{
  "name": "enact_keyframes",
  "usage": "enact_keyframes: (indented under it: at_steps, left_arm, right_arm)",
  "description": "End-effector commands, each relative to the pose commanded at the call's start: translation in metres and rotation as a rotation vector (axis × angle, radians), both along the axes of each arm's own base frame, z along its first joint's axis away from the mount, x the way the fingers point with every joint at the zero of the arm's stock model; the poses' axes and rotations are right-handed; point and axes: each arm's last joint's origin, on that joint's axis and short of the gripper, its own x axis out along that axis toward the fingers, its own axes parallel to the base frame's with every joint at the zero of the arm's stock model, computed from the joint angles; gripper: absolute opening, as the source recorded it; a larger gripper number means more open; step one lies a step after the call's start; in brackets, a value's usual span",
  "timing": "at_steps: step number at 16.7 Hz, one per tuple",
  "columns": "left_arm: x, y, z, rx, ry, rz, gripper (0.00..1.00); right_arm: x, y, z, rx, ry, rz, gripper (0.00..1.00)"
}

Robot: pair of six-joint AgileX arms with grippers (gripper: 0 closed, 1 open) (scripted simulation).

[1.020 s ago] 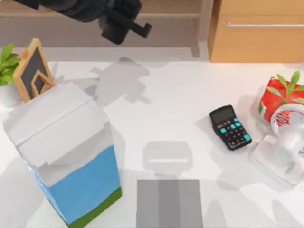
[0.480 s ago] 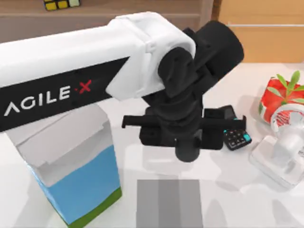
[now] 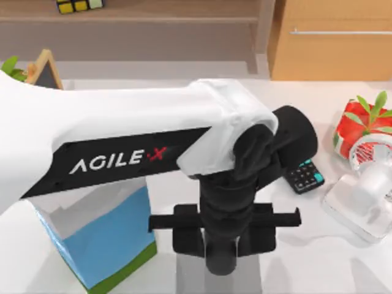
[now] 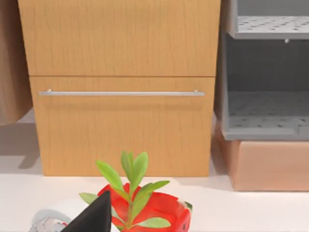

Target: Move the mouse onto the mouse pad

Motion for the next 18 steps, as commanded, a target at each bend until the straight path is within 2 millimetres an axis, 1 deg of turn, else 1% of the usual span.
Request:
enact_keyframes:
  at_steps: [5,10,13,15,18]
  left_arm:
    - [0.001,-0.001,0.003,-0.015,-0.009,-0.007,0.0]
    - [-0.004,-0.011,0.022,-0.124,-0.077,-0.068,0.0]
    - [-0.002,-0.014,0.032,-0.181,-0.129,-0.073,0.0]
    - [0.001,-0.013,0.032,-0.193,-0.15,-0.06,0.0]
    - [0.004,-0.01,0.018,-0.166,-0.139,-0.033,0.0]
  right_arm:
    - [0.0,0.0,0.0,0.0,0.0,0.0,1.0]
    - [0.0,0.0,0.0,0.0,0.0,0.0,1.0]
    - [0.0,0.0,0.0,0.0,0.0,0.0,1.0]
    - [0.0,0.0,0.0,0.0,0.0,0.0,1.0]
    - [0.0,0.0,0.0,0.0,0.0,0.0,1.0]
